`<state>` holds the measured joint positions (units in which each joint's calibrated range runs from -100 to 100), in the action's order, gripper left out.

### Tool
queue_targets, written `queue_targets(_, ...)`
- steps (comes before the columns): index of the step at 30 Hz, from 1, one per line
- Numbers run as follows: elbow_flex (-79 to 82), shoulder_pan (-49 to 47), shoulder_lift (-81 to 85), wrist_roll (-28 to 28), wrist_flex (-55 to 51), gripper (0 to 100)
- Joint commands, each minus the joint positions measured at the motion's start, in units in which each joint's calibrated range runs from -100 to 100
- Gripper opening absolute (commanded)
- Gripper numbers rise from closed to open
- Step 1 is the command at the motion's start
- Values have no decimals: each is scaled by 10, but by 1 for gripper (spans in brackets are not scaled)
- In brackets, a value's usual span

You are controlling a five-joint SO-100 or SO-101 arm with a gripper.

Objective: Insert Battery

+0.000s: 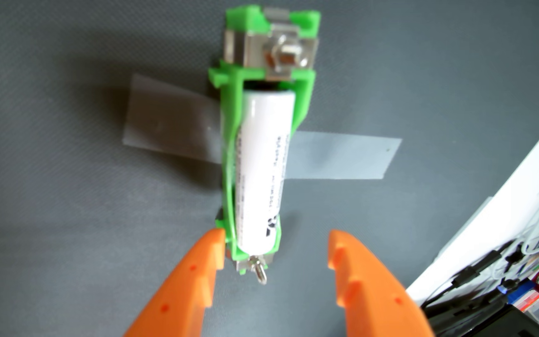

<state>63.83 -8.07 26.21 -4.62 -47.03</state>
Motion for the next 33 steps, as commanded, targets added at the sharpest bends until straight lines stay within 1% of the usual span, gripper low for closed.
queue_targets(1,-12,-4,36,1,-19,18)
queue_targets(7,-13,-68,98,1,-78,17)
queue_targets(12,-15,-67,106,3,-79,1)
queue_targets(14,-13,-66,107,10,-76,2)
queue_targets(19,-4,-66,107,13,-69,2)
queue_targets(26,16,-47,101,13,2,2)
queue_targets(33,16,-40,99,14,9,2)
